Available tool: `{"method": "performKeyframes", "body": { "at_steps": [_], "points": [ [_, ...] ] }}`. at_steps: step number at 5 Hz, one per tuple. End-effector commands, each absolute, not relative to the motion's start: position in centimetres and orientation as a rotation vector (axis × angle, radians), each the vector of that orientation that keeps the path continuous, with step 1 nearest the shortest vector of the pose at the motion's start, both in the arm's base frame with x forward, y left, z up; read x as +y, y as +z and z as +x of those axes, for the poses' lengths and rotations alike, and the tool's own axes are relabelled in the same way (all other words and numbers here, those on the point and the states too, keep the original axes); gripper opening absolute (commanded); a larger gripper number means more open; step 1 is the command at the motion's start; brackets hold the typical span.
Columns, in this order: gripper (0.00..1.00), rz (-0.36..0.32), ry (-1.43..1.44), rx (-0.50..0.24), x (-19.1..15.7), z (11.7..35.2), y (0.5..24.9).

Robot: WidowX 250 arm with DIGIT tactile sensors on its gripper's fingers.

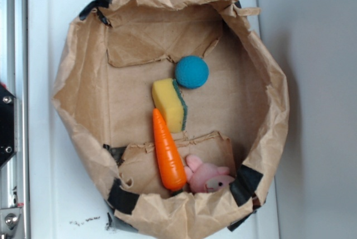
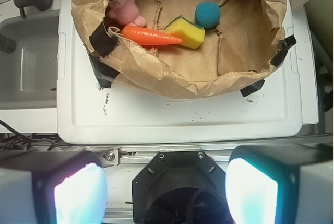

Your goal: Grab the green sponge.

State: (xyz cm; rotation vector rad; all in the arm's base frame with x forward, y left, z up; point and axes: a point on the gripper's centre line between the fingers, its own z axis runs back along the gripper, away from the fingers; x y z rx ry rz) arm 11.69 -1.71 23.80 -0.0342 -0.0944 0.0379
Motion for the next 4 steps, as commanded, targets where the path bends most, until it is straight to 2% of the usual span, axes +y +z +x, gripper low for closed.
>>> {"method": "performKeyframes", "body": {
  "at_steps": [1, 2, 3, 4],
  "points": [
    [1.00, -0.034, 0.038, -0.094, -1.7, 11.7, 23.8],
    [1.00, -0.051, 0.111, -0.139, -5.8, 16.7, 23.7],
    [1.00, -0.040, 0.357, -0.257, -1.1, 20.7, 23.4],
    [1.00, 0.045, 0.550, -0.320, 1.0, 24.1, 22.1]
  ]
}}
